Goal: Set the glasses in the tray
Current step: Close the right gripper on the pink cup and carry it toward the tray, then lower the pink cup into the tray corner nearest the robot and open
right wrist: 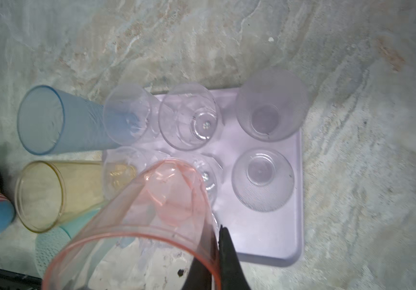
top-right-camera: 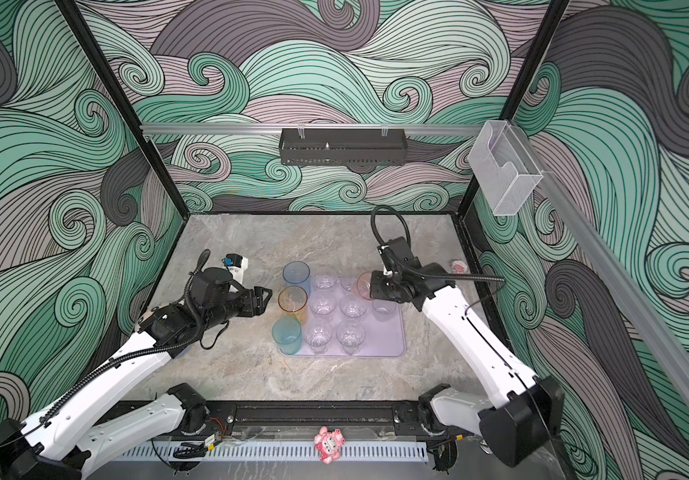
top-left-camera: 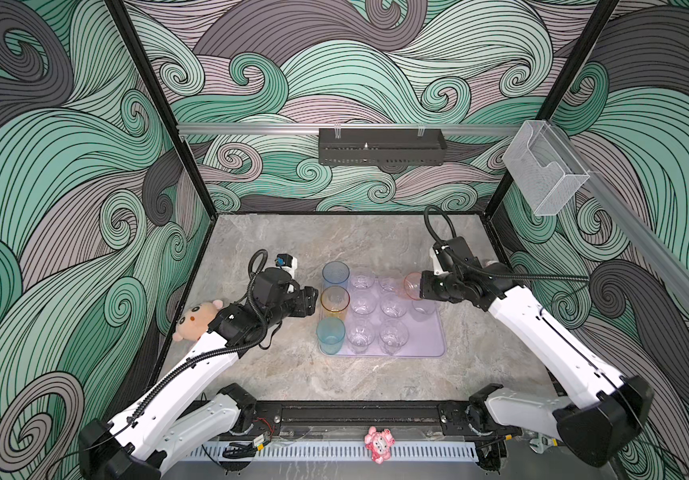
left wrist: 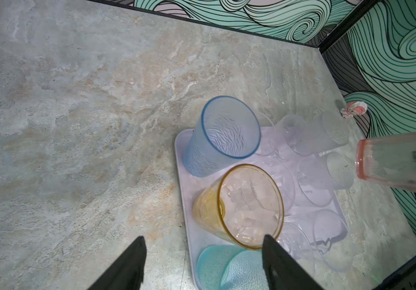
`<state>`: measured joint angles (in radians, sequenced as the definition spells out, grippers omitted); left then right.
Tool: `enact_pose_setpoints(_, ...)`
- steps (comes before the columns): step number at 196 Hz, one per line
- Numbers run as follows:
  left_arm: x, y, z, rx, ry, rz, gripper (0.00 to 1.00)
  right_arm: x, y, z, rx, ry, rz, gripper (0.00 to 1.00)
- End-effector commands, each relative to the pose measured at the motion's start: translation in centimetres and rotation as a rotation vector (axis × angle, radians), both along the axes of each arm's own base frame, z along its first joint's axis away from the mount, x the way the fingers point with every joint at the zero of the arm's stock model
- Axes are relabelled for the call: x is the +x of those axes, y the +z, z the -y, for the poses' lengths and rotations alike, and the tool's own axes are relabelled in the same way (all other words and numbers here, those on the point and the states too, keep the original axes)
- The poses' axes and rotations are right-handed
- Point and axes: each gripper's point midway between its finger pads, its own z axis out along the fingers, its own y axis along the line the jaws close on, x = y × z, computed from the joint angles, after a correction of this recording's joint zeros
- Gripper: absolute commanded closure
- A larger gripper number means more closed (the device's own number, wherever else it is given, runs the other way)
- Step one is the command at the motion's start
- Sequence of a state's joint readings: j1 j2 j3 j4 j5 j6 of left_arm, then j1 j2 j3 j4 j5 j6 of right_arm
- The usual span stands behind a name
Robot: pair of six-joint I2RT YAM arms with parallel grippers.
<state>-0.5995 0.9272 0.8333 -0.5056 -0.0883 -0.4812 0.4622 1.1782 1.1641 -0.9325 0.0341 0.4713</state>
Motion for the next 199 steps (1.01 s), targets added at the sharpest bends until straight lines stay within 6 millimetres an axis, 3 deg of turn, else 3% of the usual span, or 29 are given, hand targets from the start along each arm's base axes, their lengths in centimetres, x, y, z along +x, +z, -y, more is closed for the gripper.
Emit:
enact_pose_setpoints(1, -0.4, -0.5, -0.3, 0.051, 0.032, -0.006, 0.25, -2.4, -0.6, 2.9, -0.088, -0.006, -0.041, 0.93)
enact_pose_setpoints(49, -1.2, -1.5, 0.5, 0.060, 0.019, -0.004, 0.26, -6.0, -1.7, 5.7, -0.116, -0.047, -0.092, 0.93)
enact_pose_setpoints(103, -1.8, -1.8, 1.2, 0.107, 0.010, -0.002, 0.25, -8.6, -4.8, 6.1, -0.068, -0.107, -0.188, 0.95)
enact_pose_setpoints(148, -1.9, -2.3, 1.7, 0.117, -0.005, -0.008, 0.25, -9.1, -5.4, 7.4, -0.109, -0.168, -0.188, 0.96)
enact_pose_setpoints(199, -1.8, -2.2, 1.6, 0.132, -0.013, 0.009, 0.25, -9.2, -6.2, 7.5, -0.109, -0.197, -0.215, 0.96)
